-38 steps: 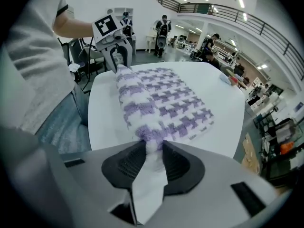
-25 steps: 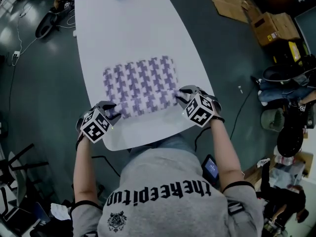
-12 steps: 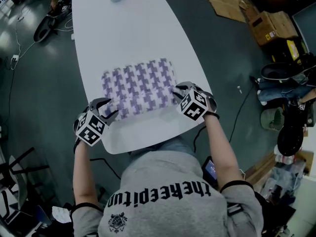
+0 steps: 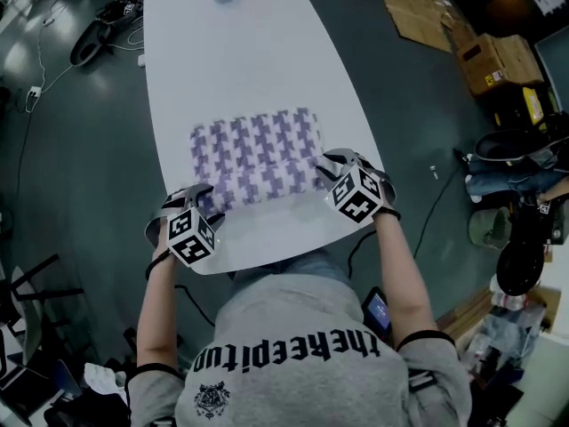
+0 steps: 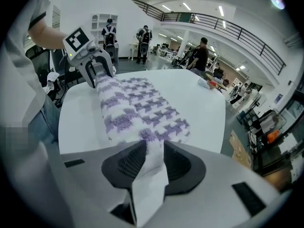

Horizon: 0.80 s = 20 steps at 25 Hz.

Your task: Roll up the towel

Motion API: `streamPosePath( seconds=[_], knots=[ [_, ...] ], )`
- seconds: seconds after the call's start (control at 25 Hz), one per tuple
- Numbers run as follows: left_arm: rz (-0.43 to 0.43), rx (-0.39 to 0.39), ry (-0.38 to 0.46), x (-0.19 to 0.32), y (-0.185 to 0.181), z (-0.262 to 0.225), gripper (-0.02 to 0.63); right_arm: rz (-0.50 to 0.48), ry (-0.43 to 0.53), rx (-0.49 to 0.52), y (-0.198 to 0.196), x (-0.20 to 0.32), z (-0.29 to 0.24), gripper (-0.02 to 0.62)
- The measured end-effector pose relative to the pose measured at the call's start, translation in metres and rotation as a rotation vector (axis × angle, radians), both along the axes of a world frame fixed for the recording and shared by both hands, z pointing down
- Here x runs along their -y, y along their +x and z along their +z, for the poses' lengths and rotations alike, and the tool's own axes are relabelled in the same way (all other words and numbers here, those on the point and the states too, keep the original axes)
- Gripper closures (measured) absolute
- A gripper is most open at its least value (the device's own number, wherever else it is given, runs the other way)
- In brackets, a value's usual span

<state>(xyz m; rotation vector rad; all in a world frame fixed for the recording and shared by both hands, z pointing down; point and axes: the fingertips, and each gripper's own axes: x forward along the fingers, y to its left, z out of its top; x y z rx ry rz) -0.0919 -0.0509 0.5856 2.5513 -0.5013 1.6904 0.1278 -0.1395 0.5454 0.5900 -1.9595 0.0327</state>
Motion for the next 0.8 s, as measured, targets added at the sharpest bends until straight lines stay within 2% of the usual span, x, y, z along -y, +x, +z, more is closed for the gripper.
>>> streamPosePath(
  seconds=[0.08, 0.2, 0.28, 0.36, 0.48, 0.52, 0.6, 0.8],
  knots=[
    [-0.027, -0.003, 0.008, 0.007, 0.000, 0.002, 0.339, -0.023, 0.017, 0.027, -0.001, -0.005, -0.015, 0.488],
    [-0.040, -0.001, 0.010, 0.012, -0.001, 0.004, 0.339, -0.101, 0.012, 0.038, -0.007, -0.025, -0.024, 0.419],
    [-0.043, 0.005, 0.011, 0.013, -0.003, 0.006, 0.339, -0.172, 0.003, -0.021, -0.010, -0.038, -0.010, 0.377],
    [-0.047, 0.012, 0.014, 0.014, -0.002, 0.007, 0.340, -0.222, 0.009, -0.121, -0.004, -0.041, 0.013, 0.369],
    [-0.046, 0.016, 0.015, 0.017, 0.001, 0.005, 0.355, -0.220, 0.049, -0.202, 0.006, -0.032, 0.029, 0.380],
    [-0.044, 0.016, 0.014, 0.017, 0.001, 0.005, 0.369, -0.212, 0.057, -0.203, 0.007, -0.029, 0.029, 0.424],
    [-0.040, 0.016, 0.009, 0.015, -0.002, 0.003, 0.416, -0.212, 0.060, -0.194, 0.004, -0.031, 0.026, 0.473],
    [-0.001, 0.002, -0.039, -0.003, 0.004, -0.002, 0.448, -0.236, 0.010, -0.182, 0.011, -0.051, 0.023, 0.497]
  ],
)
